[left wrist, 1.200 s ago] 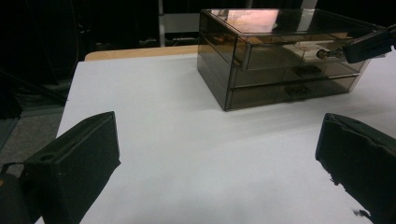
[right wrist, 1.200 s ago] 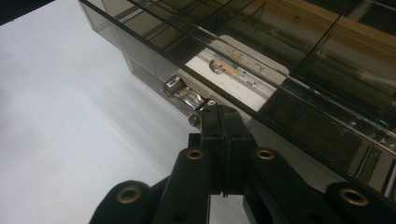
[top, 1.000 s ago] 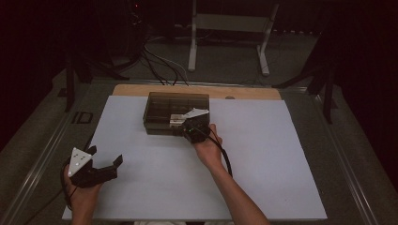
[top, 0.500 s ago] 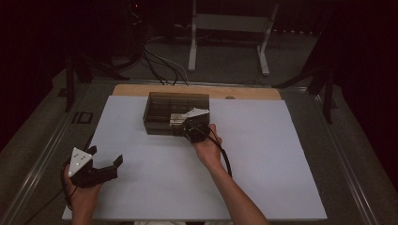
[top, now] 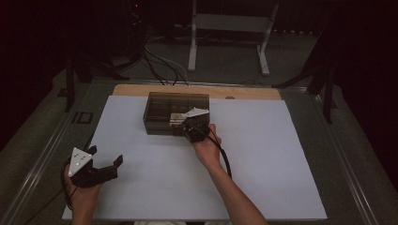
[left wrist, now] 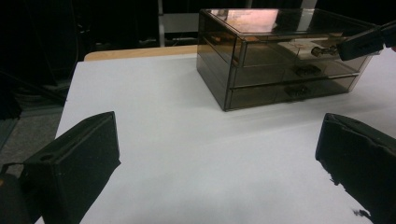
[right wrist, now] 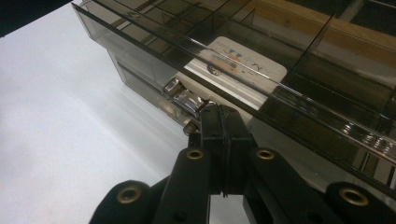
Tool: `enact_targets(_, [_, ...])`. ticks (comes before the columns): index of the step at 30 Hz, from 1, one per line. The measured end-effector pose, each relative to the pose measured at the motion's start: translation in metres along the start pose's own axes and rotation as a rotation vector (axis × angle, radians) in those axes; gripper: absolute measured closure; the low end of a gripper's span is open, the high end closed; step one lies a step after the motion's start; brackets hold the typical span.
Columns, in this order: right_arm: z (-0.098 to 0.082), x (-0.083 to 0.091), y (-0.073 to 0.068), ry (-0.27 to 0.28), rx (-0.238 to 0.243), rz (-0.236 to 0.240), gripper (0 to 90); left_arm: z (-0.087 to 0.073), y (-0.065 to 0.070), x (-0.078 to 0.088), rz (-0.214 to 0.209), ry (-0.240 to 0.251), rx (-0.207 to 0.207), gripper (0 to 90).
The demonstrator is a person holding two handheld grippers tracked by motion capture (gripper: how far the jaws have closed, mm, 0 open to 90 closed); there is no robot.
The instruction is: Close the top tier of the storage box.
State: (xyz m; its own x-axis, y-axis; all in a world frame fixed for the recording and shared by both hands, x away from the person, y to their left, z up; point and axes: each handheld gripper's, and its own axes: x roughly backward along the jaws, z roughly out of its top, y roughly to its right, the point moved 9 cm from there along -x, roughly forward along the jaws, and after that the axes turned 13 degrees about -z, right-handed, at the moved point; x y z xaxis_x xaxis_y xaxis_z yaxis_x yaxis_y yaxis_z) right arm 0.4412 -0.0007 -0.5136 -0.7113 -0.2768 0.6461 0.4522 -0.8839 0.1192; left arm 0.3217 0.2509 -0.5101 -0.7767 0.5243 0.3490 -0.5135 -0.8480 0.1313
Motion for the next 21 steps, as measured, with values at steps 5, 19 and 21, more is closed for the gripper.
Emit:
enact_targets(5, [0.0003, -0.0006, 0.0004, 0.002, -0.002, -0.003, 90.0, -0.0003, 0.0000, -0.0001, 0.000, -0.003, -0.001, 1.2])
enact_targets(19, [0.0020, -0.0023, 0.0036, 0.009, -0.017, -0.019, 90.0, 0.0001, 0.0002, 0.0000, -0.001, 0.001, 0.001, 1.2])
enact_targets(21, [0.0021, -0.0025, 0.0041, 0.009, -0.020, -0.021, 90.0, 0.0001, 0.0002, 0.0000, -0.001, 0.002, 0.000, 1.2])
